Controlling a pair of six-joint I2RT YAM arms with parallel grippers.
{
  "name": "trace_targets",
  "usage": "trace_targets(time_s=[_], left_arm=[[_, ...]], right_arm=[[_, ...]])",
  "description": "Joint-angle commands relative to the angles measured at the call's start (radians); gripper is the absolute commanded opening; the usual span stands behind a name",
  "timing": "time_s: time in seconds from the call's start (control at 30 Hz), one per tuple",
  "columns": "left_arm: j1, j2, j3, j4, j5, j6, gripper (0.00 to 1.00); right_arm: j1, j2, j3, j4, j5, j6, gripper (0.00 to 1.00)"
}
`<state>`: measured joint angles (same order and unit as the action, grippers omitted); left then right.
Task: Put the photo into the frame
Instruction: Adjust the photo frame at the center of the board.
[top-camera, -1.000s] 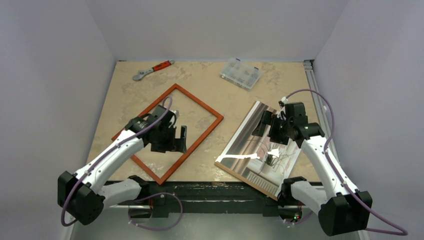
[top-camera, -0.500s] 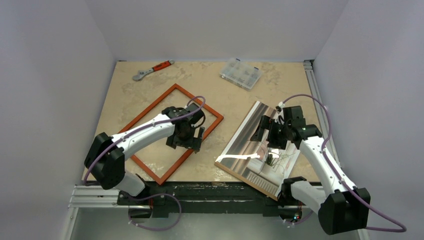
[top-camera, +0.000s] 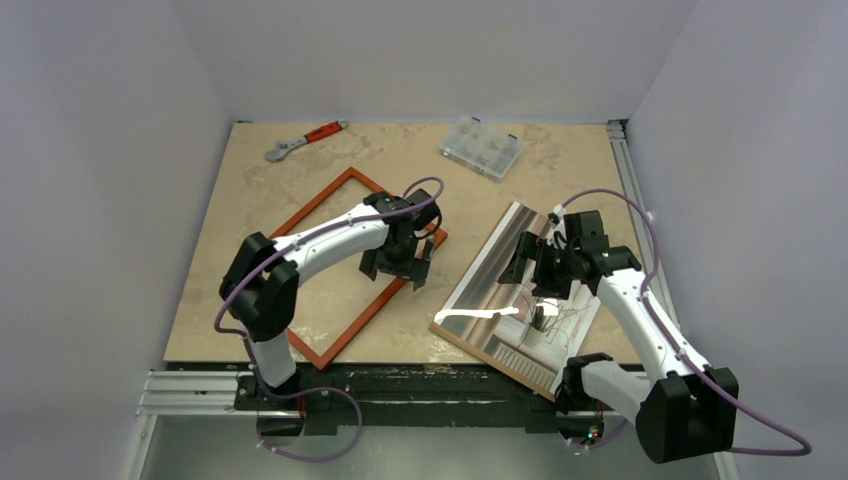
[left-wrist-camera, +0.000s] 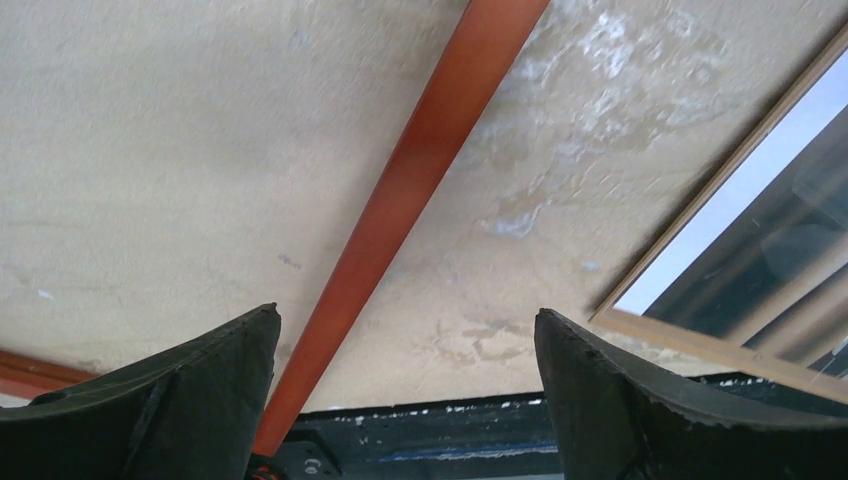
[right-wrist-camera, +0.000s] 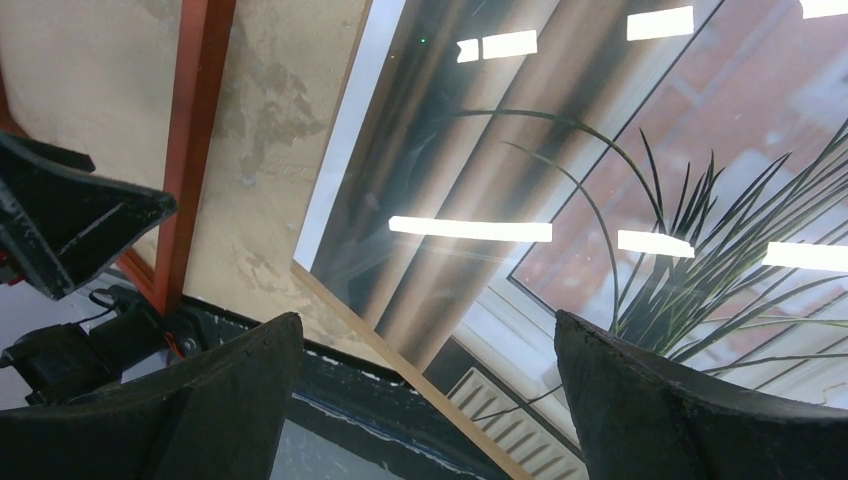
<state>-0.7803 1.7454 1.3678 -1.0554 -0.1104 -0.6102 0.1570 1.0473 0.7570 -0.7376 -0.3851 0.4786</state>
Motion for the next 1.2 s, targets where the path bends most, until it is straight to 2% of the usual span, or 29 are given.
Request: trace_targets(time_s=[0.0,0.33,0.53,0.67,0.8,0.93,1.17], left_arm=[[-0.013,0.096,0.104,-0.007,0.005,-0.017,0.95],[-0.013,0.315,0.264,0.003,0.066,-0.059,0.95],[-0.013,0.369,0.291,0.034,0.086,-0.059,0.91],[-0.013,0.402,0.334,0.048,0.134,-0.048,0.77],[-0.012,0.419,0.380,0.052,0.145,-0.045,0.51],[0.020,0.426,0.411,0.064,0.171,-0.050,0.32],[0.130,0.423,0.433,0.180,0.260,-0.095,0.22]], right_arm=[[0.000,0.003,0.041,-0.003,-0.017,-0.020,0.95],[0.001,0.018,0.090,-0.037,-0.008,-0.038,0.95],[0.001,0.015,0.106,-0.054,0.008,-0.047,0.95],[0.000,0.025,0.116,-0.058,0.008,-0.051,0.95],[0.001,0.029,0.127,-0.064,0.014,-0.056,0.95],[0.001,0.033,0.124,-0.064,0.014,-0.059,0.95],[0.001,0.052,0.114,-0.041,0.006,-0.061,0.95]])
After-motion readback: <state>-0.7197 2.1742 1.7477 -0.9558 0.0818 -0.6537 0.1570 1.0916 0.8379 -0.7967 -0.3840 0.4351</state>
